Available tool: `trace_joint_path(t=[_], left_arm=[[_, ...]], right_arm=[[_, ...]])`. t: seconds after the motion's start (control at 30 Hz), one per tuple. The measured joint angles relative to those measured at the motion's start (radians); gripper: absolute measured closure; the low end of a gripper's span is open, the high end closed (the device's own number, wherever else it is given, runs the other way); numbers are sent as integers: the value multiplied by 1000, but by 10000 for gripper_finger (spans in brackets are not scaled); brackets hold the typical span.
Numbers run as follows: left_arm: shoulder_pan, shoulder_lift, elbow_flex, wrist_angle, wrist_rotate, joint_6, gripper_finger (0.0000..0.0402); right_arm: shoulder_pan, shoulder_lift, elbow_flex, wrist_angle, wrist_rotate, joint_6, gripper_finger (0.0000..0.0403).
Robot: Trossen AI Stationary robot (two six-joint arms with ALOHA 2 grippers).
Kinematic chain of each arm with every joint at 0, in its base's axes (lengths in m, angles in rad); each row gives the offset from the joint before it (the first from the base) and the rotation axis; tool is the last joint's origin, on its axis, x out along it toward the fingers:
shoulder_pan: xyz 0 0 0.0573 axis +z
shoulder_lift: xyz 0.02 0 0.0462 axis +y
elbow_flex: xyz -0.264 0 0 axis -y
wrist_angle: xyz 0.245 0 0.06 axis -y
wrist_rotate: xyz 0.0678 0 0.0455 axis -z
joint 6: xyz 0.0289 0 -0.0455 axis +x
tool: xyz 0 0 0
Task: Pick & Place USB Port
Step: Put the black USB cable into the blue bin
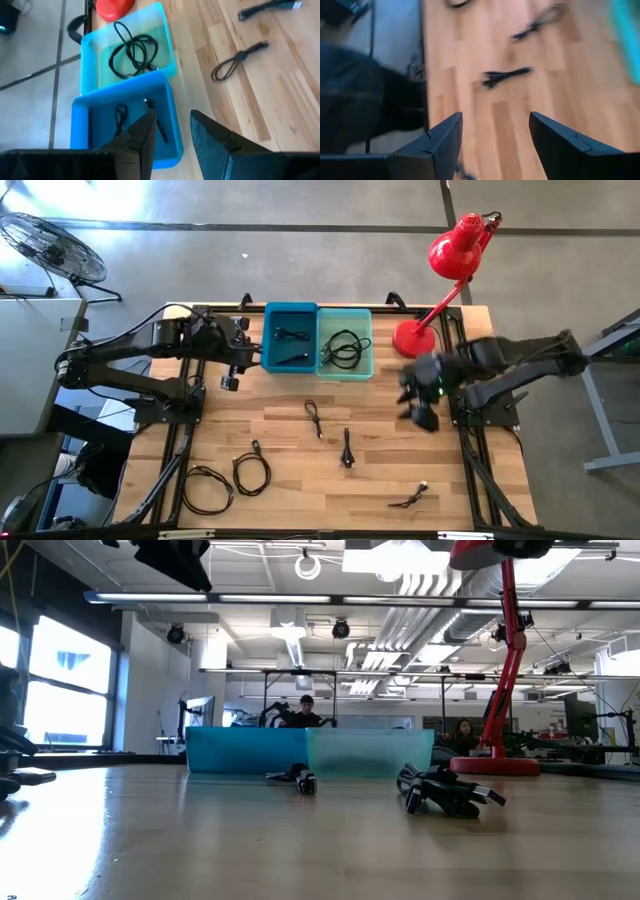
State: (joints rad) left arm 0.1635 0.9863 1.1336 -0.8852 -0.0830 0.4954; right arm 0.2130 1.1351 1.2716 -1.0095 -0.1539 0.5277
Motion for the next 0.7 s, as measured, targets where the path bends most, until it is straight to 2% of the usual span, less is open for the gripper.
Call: trace_joint_path(t=[0.13, 0.3, 0.47, 0.57, 0.7], left_arm=[[0, 1, 0, 6, 2, -26, 284], [0, 7, 0, -9, 36, -58, 284], [-1, 6, -20, -6, 144, -58, 284], [-1, 6, -49, -6, 179, -60, 284], [-1, 6, -102, -8, 276, -65, 284]], right_arm=[[170, 34, 0, 99, 77, 15, 188], [314, 99, 0, 193, 139, 22, 201], [392, 169, 0, 239, 164, 95, 215], [418, 211, 0, 278, 188, 184, 224], [436, 270, 0, 340, 186, 268, 232]])
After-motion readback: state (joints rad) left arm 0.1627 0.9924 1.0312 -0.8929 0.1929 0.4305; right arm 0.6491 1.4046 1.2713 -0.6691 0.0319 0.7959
